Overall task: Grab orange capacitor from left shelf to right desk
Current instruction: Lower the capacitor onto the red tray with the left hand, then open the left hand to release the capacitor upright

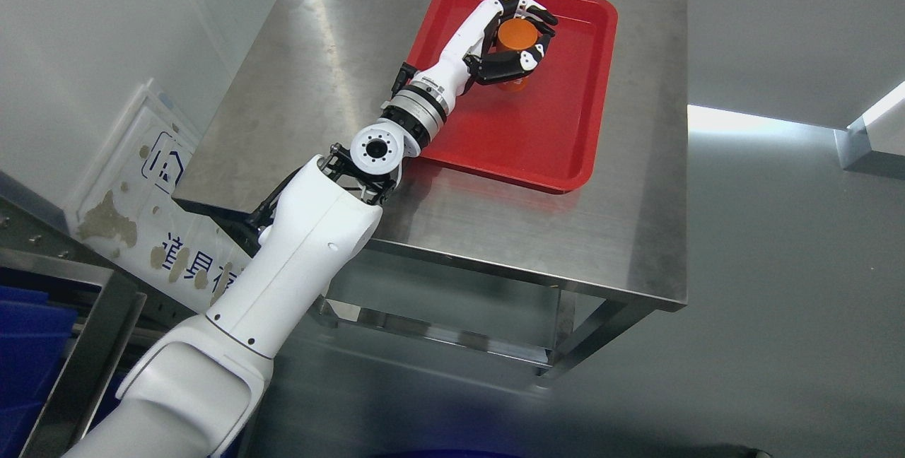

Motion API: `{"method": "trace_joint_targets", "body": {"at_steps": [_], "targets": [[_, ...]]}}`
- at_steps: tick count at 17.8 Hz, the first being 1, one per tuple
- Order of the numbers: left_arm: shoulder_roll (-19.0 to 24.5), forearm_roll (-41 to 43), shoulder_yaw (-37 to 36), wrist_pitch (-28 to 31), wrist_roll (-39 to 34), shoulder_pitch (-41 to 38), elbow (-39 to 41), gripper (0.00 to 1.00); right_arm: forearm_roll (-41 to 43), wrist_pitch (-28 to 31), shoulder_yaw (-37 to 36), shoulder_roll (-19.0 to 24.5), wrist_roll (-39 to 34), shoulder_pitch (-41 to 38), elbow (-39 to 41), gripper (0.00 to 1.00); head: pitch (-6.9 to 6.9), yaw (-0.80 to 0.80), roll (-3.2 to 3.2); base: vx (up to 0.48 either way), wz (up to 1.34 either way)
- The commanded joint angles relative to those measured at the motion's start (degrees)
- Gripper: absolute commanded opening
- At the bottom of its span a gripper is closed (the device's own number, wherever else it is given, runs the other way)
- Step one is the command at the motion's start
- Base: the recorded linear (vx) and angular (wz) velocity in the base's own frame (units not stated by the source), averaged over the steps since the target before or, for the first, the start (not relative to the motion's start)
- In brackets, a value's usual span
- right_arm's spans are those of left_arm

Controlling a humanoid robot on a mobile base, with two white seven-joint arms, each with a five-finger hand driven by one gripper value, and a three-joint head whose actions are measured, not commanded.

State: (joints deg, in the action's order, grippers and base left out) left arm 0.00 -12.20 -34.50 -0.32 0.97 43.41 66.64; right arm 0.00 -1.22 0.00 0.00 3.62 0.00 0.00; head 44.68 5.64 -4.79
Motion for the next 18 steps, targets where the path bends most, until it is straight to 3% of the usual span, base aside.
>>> {"method": "trace_joint_targets", "body": {"at_steps": [1,4,6,7,10,13,18], "targets": [[1.0,0.3,-0.1,0.8,0.4,0.4,-5.9,0.42,-0.2,0.0,-1.0,-1.0,0.0,-0.2,1.0,1.0,0.0,0.0,0.0,-0.015,-0.01],[1.0,0.3,2.0,1.0,0.5,1.2,-5.5,0.62,-0.2,0.0,-1.0,-1.0,0.0,-0.2,1.0,1.0,0.0,0.0,0.0,-0.013,0.0],[1.0,0.3,5.1,4.4,0.6,4.5,-3.9,0.9,-0.2,0.0,-1.0,-1.0,0.0,-0.2,1.0,1.0,0.0,0.0,0.0,-0.012,0.0],[1.0,0.3,7.7,5.8,0.7,6.3,-2.6,0.97,-0.2,0.0,-1.0,-1.0,0.0,-0.2,1.0,1.0,0.0,0.0,0.0,0.0,0.0],[1.0,0.1,17.2,8.1,0.9,11.1,4.4,1.0,-0.2,0.0,-1.0,-1.0,0.0,-0.2,1.0,1.0,0.01,0.0,0.0,-0.007,0.0],[1.0,0.0,24.7,11.7,0.9,10.7,12.7,1.0,-0.2,0.0,-1.0,-1.0,0.0,-0.1,1.0,1.0,0.0,0.0,0.0,0.0,0.0],[1.0,0.0,29.4,14.6,4.8,-10.3,30.9,1.0,-0.2,0.0,-1.0,-1.0,0.0,-0.2,1.0,1.0,0.0,0.0,0.0,0.0,0.0]]}}
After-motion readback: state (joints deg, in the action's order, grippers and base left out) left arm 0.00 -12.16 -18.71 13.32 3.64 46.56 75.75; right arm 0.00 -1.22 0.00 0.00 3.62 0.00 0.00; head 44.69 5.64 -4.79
